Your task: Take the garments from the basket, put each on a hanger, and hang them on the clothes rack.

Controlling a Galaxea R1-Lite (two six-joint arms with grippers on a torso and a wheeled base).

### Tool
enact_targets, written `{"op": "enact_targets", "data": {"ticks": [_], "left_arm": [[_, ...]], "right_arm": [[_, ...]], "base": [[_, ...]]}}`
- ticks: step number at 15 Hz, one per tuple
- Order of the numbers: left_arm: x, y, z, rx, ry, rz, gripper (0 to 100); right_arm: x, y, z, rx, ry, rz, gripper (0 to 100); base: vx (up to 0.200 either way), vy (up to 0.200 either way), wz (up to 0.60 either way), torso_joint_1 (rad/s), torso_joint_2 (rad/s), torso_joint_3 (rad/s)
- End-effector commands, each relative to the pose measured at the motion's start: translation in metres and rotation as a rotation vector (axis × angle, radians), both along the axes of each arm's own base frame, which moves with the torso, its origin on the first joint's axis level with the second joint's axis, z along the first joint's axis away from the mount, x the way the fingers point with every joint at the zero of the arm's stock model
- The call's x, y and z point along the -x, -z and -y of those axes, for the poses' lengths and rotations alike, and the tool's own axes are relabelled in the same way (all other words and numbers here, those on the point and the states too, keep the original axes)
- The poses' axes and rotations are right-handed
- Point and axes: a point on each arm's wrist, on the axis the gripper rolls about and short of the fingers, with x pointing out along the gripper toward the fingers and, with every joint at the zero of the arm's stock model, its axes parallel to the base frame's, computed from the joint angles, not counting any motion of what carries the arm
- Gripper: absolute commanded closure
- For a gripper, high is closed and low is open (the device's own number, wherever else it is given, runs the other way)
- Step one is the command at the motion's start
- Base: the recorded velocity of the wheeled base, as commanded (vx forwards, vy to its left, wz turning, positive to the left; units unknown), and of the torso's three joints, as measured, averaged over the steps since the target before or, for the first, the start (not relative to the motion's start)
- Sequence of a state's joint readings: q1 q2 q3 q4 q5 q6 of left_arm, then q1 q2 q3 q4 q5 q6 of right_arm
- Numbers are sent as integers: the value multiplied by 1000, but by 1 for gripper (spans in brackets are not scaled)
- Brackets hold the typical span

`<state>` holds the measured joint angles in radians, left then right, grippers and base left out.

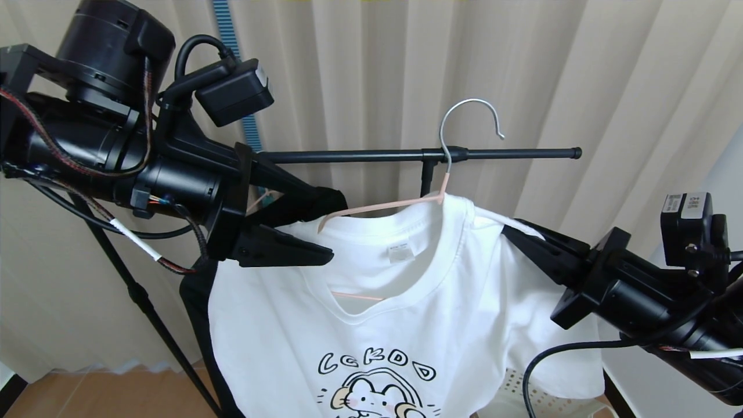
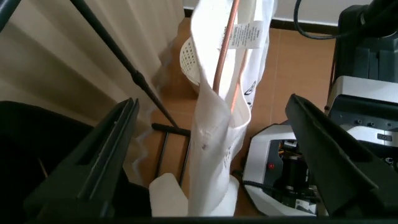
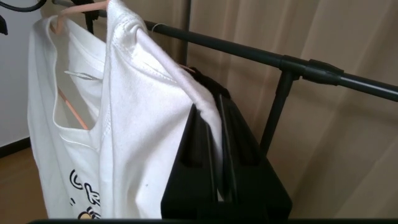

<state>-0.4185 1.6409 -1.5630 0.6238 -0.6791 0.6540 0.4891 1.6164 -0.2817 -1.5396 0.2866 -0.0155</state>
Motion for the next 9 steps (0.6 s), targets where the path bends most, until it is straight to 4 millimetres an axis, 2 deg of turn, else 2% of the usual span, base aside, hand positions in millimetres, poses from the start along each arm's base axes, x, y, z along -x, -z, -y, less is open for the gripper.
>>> {"op": "enact_targets", "data": {"ticks": [1,9], "left_arm": [[-3,4,4,0,18,-16,0],[-12,19,20,11,86,-79,0]], "right_arm": [[2,-2,1,-2,-2,5,100],[5,-5,2,-9,-15,11,100]], "base": [[0,0,0,0,0,0],[0,0,0,0,0,0]]}}
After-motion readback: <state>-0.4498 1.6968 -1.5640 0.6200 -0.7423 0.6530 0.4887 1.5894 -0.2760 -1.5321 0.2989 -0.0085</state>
